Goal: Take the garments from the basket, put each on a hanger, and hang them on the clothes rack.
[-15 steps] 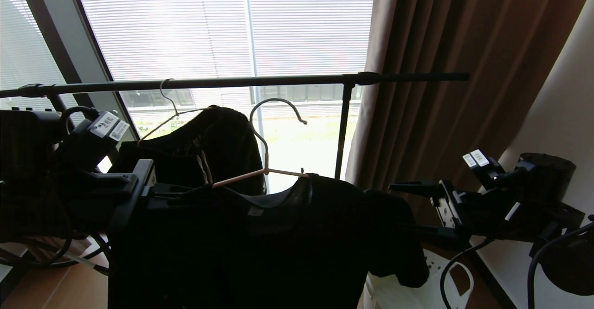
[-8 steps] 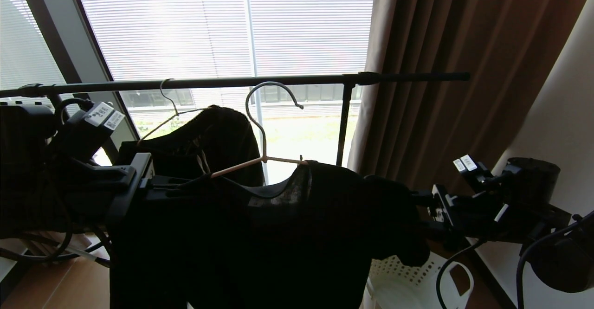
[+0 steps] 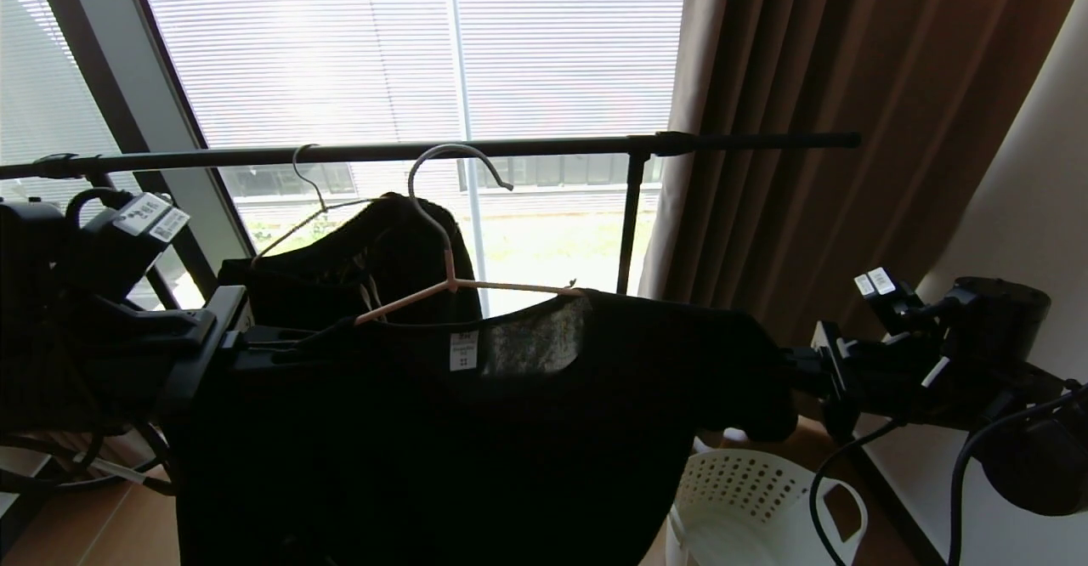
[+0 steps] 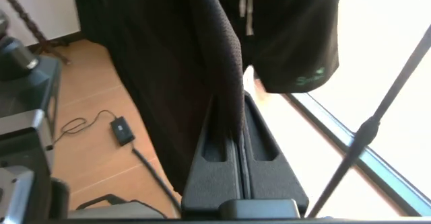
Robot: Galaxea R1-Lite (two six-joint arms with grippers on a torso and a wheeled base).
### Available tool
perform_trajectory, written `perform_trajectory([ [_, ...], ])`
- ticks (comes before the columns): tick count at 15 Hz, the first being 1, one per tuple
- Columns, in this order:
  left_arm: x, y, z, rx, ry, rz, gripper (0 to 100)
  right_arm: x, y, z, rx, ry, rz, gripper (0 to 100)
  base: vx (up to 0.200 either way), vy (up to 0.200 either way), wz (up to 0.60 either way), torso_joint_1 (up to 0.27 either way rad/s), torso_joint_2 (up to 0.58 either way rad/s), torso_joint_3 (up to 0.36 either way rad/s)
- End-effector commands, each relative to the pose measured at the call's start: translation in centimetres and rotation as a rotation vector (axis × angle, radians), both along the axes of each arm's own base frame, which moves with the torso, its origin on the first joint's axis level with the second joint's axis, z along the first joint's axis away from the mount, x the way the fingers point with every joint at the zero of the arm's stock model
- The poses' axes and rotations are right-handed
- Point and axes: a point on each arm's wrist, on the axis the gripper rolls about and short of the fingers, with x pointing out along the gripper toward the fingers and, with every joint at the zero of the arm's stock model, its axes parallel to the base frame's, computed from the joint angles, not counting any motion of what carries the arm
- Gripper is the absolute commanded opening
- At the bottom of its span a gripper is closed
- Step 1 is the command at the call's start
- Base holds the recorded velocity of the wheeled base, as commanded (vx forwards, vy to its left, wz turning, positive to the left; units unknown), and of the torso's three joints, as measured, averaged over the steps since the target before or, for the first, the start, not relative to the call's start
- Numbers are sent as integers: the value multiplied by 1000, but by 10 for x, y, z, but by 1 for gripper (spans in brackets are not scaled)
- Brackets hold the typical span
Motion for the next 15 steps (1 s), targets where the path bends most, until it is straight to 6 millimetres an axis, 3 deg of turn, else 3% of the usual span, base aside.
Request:
perform_trajectory([
  [1,-5,11,0,-7,-6,35,0,3,-4,2,1,-9,-14,0,0,0,0,0,0,0],
  [7,-4,11,-3,-7,12,32,0,-4,5,-2,-1,11,15,0,0,0,0,0,0,0],
  [8,-4,10,-2,-15,31,34,0,-11,13,-1,-11,4,30,100,0,0,0,0,0,0],
  [11,-4,11,1,-39,84,49,0,-18,22,0,-45,-60,39,100,0,0,0,0,0,0],
  [15,-11,12,10,-47,123,157,0,-28,27,17,-61,-135,3,100,0,0,0,0,0,0],
])
